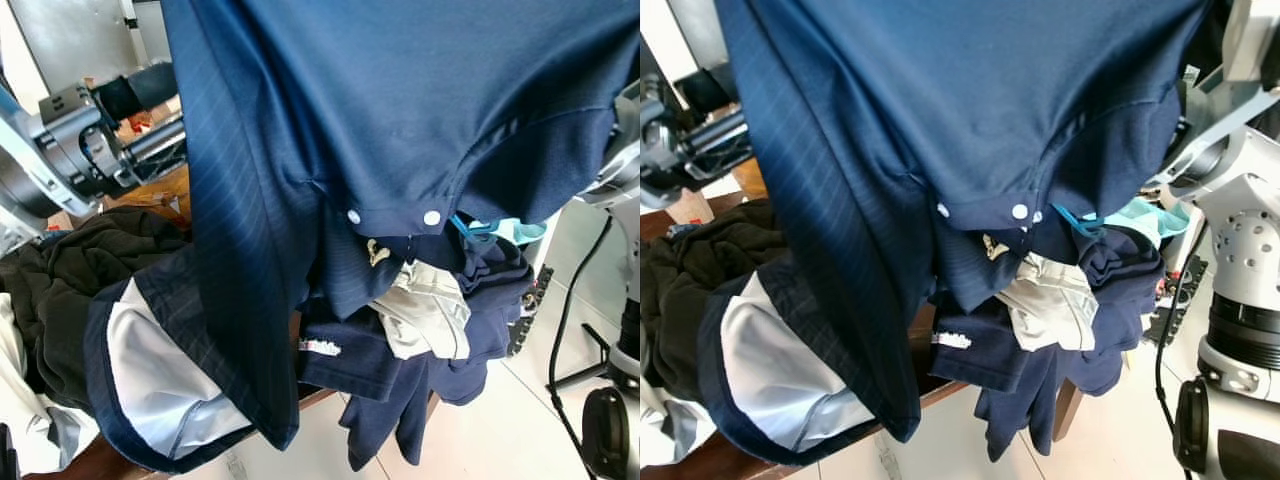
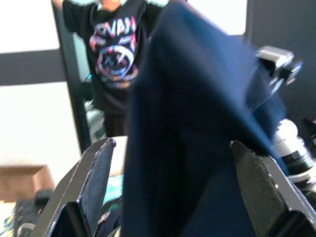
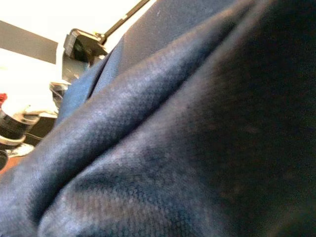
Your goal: Hang hanger
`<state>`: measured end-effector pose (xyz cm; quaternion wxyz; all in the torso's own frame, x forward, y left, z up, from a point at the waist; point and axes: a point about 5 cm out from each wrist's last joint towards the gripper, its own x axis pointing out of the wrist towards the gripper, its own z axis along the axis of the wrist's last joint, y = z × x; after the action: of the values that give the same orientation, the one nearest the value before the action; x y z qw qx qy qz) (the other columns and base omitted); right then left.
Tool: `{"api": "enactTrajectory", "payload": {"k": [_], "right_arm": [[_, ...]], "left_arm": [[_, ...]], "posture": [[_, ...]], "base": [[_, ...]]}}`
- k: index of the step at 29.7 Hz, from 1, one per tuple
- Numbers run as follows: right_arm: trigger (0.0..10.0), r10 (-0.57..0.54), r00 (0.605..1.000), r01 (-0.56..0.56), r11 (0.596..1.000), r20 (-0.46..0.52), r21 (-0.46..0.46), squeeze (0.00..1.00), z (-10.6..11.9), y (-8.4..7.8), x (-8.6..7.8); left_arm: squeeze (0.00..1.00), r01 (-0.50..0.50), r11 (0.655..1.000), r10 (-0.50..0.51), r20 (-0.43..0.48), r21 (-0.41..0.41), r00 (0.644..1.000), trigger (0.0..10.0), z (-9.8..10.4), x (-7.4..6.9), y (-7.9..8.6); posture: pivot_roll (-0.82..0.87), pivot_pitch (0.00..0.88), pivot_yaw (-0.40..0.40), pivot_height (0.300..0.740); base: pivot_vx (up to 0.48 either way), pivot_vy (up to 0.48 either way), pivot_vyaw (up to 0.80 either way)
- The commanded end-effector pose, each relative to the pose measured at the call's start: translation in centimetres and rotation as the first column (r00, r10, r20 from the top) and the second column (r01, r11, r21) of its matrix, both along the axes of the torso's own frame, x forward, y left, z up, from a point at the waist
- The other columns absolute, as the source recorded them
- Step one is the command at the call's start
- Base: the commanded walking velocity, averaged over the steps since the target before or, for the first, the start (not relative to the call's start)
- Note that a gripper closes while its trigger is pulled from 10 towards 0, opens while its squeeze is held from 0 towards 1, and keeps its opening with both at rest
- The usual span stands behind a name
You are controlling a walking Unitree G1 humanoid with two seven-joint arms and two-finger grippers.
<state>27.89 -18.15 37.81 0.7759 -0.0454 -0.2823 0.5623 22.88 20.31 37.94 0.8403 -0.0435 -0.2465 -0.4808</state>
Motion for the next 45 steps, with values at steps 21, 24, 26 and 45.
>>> {"api": "enactTrajectory", "payload": {"k": [21,24,26,45], "right_arm": [[10.0,0.001,0.999,-0.001,1.0,0.037,-0.003,0.0,0.7,0.8,-0.2],[10.0,0.015,0.999,-0.015,1.0,0.044,-0.011,0.0,0.8,0.9,-0.3],[10.0,0.022,0.999,-0.021,1.0,0.048,-0.015,0.0,0.8,1.0,-0.5],[10.0,-0.014,0.999,0.015,1.0,0.04,-0.011,0.0,0.8,0.5,-0.4]], "left_arm": [[0.0,0.045,0.998,-0.044,-0.014,0.041,0.999,10.0,-0.3,-1.7,1.0],[0.0,-0.051,0.997,0.053,-0.033,0.058,0.998,0.0,-0.8,-0.7,1.4],[0.0,-0.113,0.992,0.116,-0.04,0.062,0.992,0.0,-1.0,-0.1,1.8],[0.0,-0.304,0.951,0.305,-0.002,-0.052,0.952,0.0,0.4,0.4,4.3]], "posture": [[0.01,0.0,0.009,0.74],[0.01,0.0,0.009,0.74],[0.01,0.0,0.008,0.74],[0.01,0.0,0.009,0.74]], "base": [[0.0,0.0,0.0],[0.0,0.0,0.0],[0.0,0.0,0.0],[0.0,0.0,0.0]]}}
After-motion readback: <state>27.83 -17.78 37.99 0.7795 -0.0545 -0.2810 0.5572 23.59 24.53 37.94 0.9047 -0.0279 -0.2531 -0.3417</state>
